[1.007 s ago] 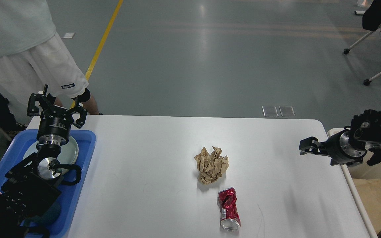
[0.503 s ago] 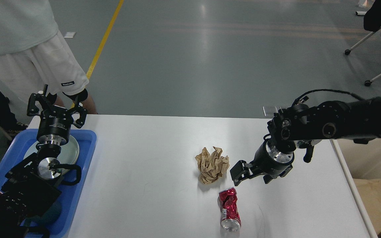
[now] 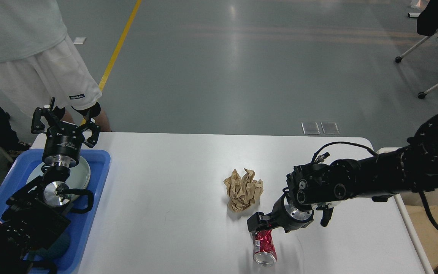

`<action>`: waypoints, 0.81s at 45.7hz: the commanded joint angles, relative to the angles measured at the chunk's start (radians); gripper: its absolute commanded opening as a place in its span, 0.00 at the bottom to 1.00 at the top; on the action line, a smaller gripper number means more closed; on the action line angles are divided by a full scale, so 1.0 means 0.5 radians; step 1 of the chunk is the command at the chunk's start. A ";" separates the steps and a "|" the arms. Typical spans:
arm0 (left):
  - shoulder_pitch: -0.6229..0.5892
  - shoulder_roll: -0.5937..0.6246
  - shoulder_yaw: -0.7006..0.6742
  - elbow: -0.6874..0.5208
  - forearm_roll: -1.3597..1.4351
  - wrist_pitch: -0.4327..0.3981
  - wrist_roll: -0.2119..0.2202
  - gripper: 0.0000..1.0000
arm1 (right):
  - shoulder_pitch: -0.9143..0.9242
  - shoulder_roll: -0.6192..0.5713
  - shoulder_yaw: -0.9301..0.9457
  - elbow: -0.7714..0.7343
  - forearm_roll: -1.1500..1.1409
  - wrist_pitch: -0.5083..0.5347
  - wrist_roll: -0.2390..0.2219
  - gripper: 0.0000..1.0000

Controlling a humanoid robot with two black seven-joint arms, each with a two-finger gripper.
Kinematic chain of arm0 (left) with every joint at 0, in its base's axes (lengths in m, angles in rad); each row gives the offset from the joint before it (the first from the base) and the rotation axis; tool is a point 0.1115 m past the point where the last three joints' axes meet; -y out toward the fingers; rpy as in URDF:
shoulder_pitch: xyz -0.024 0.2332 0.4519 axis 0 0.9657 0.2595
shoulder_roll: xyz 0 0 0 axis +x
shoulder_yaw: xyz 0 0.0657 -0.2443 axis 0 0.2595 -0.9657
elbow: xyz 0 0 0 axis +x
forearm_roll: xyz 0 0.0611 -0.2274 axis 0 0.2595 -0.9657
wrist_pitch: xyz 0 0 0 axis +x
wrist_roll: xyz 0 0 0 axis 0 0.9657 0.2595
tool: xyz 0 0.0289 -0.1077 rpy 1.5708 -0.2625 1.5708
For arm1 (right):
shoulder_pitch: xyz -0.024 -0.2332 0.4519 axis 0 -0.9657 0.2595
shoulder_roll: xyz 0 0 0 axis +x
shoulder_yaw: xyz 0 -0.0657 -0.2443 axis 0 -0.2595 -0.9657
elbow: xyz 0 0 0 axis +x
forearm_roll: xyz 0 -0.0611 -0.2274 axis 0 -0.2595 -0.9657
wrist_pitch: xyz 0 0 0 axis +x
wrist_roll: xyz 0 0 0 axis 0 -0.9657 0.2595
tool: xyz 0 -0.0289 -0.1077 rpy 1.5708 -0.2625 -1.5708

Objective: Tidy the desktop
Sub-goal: 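Move the right gripper down over the red crushed can, then lower the right gripper and grasp the red crushed can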

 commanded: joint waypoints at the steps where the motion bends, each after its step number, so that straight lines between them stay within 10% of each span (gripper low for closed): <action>1: 0.000 0.000 0.000 0.000 0.000 0.000 0.000 0.96 | -0.058 0.004 0.013 -0.043 0.004 -0.073 0.000 1.00; 27: 0.000 0.000 0.000 0.000 0.000 0.000 0.000 0.96 | -0.227 0.106 0.089 -0.148 0.001 -0.205 0.000 0.99; 37: 0.000 0.000 0.000 0.000 0.000 0.000 0.000 0.96 | -0.255 0.155 0.086 -0.184 0.001 -0.211 0.000 0.54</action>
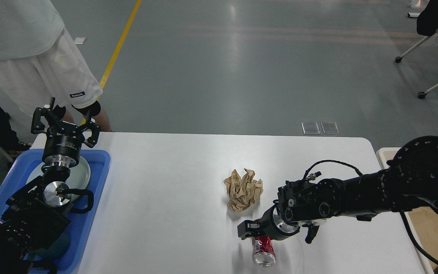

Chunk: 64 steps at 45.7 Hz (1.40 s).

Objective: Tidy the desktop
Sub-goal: 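Lower the right gripper and grasp the red crushed can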

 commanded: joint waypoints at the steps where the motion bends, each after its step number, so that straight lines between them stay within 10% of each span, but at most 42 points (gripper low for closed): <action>1: 0.000 0.000 0.000 0.000 0.000 0.000 0.000 0.96 | -0.009 0.013 -0.004 -0.007 0.000 -0.002 -0.001 0.51; 17: 0.000 0.006 0.000 0.000 0.000 0.000 0.000 0.96 | -0.003 0.010 -0.007 -0.019 0.000 0.020 -0.004 0.00; 51: 0.000 0.000 0.000 0.000 0.000 0.000 0.000 0.96 | 0.399 -0.487 -0.001 0.171 0.009 0.391 -0.010 0.00; 57: 0.000 0.000 0.000 0.000 0.000 0.000 0.000 0.96 | 0.377 -0.481 0.002 0.156 0.009 0.348 -0.004 0.65; 64: 0.000 0.000 0.000 0.000 0.000 0.000 0.000 0.96 | 0.350 -0.469 0.005 0.159 0.012 0.348 -0.004 0.90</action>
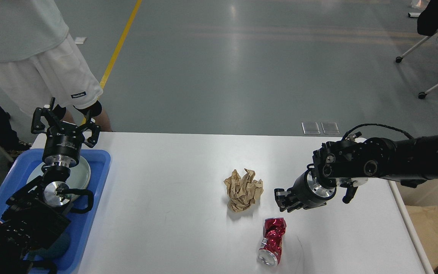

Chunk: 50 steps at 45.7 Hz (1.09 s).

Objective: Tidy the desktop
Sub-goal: 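Lower the right gripper and grasp the red crushed can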

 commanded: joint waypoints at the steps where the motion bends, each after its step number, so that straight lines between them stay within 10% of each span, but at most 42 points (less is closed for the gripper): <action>1: 0.000 0.000 0.000 0.000 0.000 0.000 0.000 0.96 | -0.025 0.010 0.010 0.002 0.000 -0.004 0.002 0.91; 50: 0.009 0.000 -0.003 0.000 0.000 0.000 0.000 0.96 | -0.596 0.203 0.179 -0.249 0.000 -0.274 0.008 0.92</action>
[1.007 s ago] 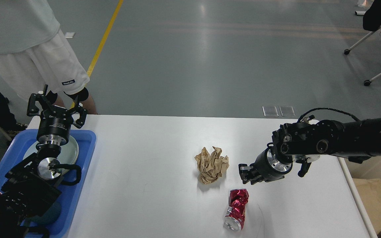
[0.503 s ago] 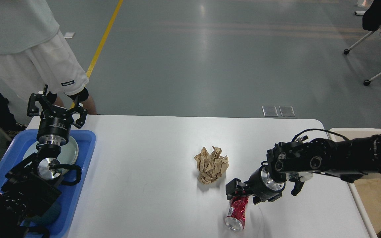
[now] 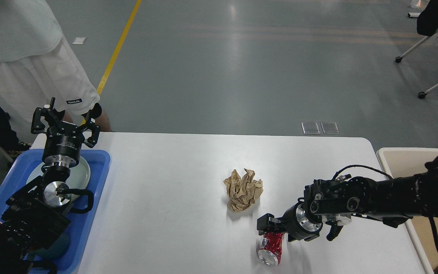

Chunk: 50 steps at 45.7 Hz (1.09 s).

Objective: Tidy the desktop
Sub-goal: 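Lower the right gripper and grasp the red crushed can, then carry the red crushed can into the white bin and release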

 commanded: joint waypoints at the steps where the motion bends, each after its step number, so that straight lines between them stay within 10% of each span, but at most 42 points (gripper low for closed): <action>1: 0.007 0.000 -0.003 0.000 0.000 0.000 0.000 0.96 | -0.058 0.052 0.003 -0.073 0.000 -0.003 -0.002 0.92; 16: 0.007 0.000 -0.003 0.000 0.000 0.000 0.000 0.96 | -0.073 0.083 0.003 -0.113 0.003 -0.074 -0.002 0.89; 31: 0.007 0.000 -0.003 0.000 0.000 0.000 0.000 0.96 | -0.083 0.092 0.003 -0.077 0.080 -0.031 -0.011 0.09; 50: 0.007 0.000 -0.003 0.000 0.000 0.000 0.000 0.96 | 0.279 -0.272 0.006 0.242 0.089 0.110 -0.011 0.01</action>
